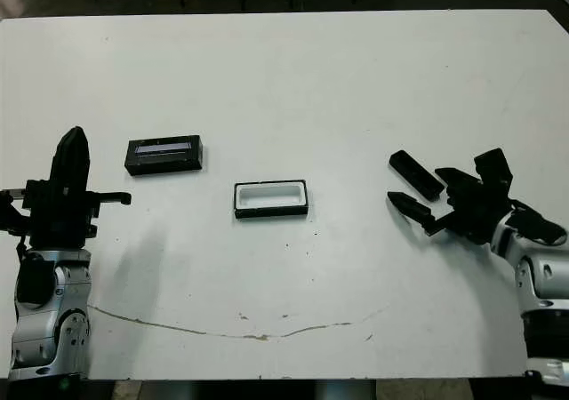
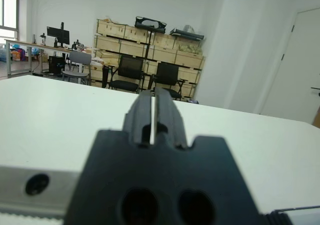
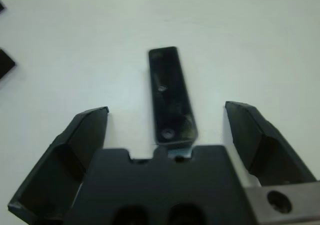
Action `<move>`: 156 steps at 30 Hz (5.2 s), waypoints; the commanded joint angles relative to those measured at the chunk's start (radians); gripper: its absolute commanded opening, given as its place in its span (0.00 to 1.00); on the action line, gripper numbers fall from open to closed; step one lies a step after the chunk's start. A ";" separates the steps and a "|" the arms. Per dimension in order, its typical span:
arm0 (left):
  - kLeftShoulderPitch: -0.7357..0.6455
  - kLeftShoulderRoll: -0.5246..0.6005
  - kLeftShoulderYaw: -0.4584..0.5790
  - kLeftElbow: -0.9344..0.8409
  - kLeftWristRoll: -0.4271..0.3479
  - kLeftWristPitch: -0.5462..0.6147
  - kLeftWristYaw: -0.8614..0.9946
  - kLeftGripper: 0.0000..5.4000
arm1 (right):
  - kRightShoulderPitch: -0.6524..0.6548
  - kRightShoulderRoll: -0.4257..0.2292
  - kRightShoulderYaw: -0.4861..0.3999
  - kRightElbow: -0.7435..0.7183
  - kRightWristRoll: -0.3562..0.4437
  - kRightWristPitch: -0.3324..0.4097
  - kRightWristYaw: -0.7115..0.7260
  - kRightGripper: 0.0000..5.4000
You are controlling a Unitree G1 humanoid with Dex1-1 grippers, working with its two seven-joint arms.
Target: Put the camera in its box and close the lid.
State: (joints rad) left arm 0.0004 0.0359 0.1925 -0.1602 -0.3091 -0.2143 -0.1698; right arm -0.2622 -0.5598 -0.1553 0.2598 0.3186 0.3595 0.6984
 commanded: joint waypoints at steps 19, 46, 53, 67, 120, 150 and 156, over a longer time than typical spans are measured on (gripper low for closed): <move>0.024 0.002 -0.002 0.011 0.007 0.012 0.002 0.00 | 0.078 0.008 0.025 -0.098 -0.080 -0.018 -0.094 0.31; 0.033 0.001 -0.007 0.006 0.009 0.013 0.005 0.00 | -0.129 -0.011 -0.011 -0.034 0.056 -0.070 0.106 0.10; 0.042 -0.002 -0.013 0.004 0.008 0.009 0.006 0.00 | -0.307 -0.015 0.083 -0.021 0.072 -0.098 0.279 0.10; 0.053 -0.009 -0.033 -0.011 0.019 0.013 0.023 0.00 | -0.589 0.030 0.441 0.078 -0.109 -0.027 0.584 0.10; 0.069 -0.012 -0.051 -0.022 0.046 0.023 0.048 0.00 | -0.592 0.112 0.644 0.028 -0.344 -0.037 0.654 0.10; 0.079 -0.022 -0.049 -0.013 0.039 0.004 0.048 0.00 | -0.606 0.125 0.636 0.034 -0.353 -0.057 0.659 0.34; 0.080 -0.022 -0.050 -0.011 0.052 0.001 0.054 0.00 | -0.628 0.092 0.602 0.051 -0.357 -0.135 0.654 0.53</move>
State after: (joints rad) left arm 0.0632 0.0157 0.1404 -0.1765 -0.2673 -0.2224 -0.1222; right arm -0.8752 -0.4452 0.4584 0.3025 -0.0364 0.2293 1.3471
